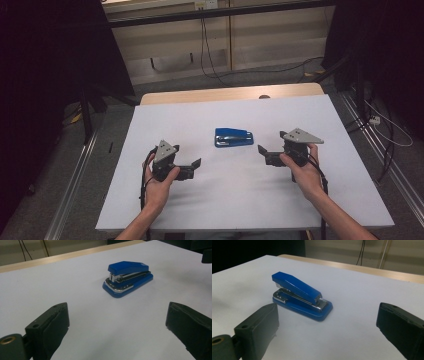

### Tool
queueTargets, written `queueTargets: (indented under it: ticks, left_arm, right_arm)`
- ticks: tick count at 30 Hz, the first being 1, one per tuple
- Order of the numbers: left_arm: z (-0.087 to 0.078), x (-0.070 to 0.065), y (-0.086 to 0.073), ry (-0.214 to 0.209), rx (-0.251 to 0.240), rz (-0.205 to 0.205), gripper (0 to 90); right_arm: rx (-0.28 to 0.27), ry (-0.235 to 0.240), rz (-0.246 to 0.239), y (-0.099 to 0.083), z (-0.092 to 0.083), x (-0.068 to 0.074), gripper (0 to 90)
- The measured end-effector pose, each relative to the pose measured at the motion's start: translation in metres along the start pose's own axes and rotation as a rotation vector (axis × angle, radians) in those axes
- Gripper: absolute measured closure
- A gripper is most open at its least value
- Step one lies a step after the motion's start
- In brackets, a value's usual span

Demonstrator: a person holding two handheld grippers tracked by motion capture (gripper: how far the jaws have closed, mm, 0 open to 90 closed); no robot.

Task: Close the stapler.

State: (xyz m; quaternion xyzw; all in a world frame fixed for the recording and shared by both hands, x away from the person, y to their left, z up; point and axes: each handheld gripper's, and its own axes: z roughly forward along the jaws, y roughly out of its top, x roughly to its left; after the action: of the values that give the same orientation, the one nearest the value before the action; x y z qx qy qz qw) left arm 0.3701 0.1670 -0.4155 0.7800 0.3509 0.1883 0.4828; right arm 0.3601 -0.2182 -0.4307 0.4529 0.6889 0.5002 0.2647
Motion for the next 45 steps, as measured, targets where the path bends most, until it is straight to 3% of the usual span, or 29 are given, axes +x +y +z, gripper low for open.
queueTargets:
  ticks: [8, 11, 18, 23, 28, 35, 40, 45]
  left_arm:
    - [-0.015, 0.006, -0.006, 0.038, -0.023, 0.001, 5.2]
    - [-0.021, 0.006, -0.008, 0.051, -0.020, 0.024, 5.0]
    - [-0.038, 0.009, -0.016, 0.059, -0.036, -0.002, 4.9]
    - [-0.047, 0.016, -0.018, 0.094, -0.044, -0.019, 4.9]
    - [-0.053, 0.017, -0.018, 0.128, -0.049, 0.014, 4.7]
    - [-0.063, 0.015, -0.025, 0.119, -0.048, -0.004, 4.6]
    - [-0.066, 0.019, -0.031, 0.147, -0.043, -0.053, 4.7]
    - [-0.071, 0.015, -0.034, 0.132, -0.043, -0.042, 4.7]
  right_arm:
    - [-0.013, -0.039, 0.020, -0.006, -0.014, -0.003, 2.3]
    - [-0.014, -0.047, 0.015, -0.007, -0.019, -0.004, 2.3]
    - [-0.016, -0.068, 0.008, -0.013, -0.036, -0.005, 2.3]
    - [-0.019, -0.084, 0.011, -0.017, -0.045, -0.008, 2.3]
    - [-0.024, -0.099, 0.010, -0.020, -0.055, -0.009, 2.3]
    - [-0.029, -0.127, 0.016, -0.028, -0.070, -0.013, 2.3]
    - [-0.038, -0.130, 0.029, -0.035, -0.076, -0.014, 2.2]
    - [-0.030, -0.137, 0.024, -0.037, -0.081, -0.013, 2.1]
